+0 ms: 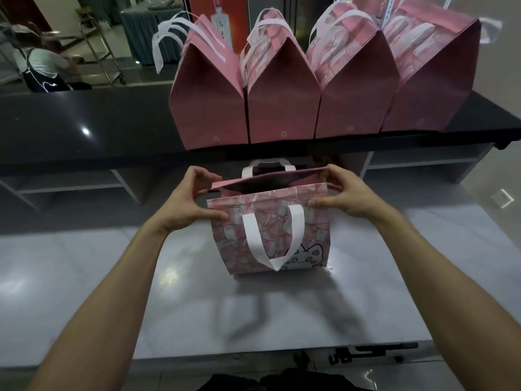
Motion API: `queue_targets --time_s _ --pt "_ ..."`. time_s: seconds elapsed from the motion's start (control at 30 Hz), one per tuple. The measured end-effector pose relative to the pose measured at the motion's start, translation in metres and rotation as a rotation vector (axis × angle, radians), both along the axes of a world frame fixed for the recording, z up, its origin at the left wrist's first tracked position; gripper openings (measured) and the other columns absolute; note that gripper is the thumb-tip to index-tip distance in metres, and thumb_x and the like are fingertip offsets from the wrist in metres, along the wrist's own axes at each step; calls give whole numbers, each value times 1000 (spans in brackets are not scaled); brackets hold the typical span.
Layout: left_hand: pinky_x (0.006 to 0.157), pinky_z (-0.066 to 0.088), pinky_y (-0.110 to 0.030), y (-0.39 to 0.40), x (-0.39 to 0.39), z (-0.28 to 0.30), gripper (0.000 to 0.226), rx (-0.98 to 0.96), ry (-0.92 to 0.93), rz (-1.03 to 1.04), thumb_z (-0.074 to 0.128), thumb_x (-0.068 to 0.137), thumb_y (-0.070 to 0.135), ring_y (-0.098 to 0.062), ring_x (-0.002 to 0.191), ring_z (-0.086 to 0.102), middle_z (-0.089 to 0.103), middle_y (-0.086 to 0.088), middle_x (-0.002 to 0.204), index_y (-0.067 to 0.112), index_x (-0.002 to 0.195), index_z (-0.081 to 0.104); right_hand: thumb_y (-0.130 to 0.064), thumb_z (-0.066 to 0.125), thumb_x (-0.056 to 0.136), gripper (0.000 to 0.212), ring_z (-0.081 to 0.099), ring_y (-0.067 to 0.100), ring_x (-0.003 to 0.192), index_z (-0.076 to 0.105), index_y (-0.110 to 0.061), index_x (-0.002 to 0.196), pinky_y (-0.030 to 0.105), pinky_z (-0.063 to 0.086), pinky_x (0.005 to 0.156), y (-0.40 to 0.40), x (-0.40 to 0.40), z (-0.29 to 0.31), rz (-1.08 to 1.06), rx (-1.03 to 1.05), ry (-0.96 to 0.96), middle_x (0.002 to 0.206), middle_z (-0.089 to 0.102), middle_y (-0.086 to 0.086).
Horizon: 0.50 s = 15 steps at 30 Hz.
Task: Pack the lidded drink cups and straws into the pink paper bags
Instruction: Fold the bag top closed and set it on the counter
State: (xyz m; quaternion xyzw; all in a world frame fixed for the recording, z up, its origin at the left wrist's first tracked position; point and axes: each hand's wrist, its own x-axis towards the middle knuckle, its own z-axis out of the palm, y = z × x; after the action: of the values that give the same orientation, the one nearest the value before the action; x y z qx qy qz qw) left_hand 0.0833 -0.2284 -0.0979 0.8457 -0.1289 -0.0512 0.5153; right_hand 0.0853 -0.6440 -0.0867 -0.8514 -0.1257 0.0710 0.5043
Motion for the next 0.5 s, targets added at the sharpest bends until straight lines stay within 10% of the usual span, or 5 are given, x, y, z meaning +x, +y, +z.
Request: queue_targets --time_s 0.13,0.3,0.5 --pt "112 54 -47 -2 -5 -4 99 48 -9 -55 100 68 54 -9 138 58 65 18 137 51 153 49 -30 95 78 52 67 11 124 55 -25 111 48 48 119 2 -11 -12 -51 -2 -72 119 73 -8" --pt "102 63 -48 -14 -6 -12 50 39 -64 -22 91 82 47 -12 127 63 65 12 128 40 128 73 -35 93 81 82 65 11 128 38 -40 142 36 51 112 2 -23 -13 -83 26 -80 128 71 -8" --pt "102 62 -49 -29 -12 -23 33 -121 -90 70 83 84 37 -13 128 68 76 8 130 30 115 72 -23 82 95 48 66 20 127 51 -44 124 48 62 102 5 -30 -18 -98 -73 -191 126 70 -7"
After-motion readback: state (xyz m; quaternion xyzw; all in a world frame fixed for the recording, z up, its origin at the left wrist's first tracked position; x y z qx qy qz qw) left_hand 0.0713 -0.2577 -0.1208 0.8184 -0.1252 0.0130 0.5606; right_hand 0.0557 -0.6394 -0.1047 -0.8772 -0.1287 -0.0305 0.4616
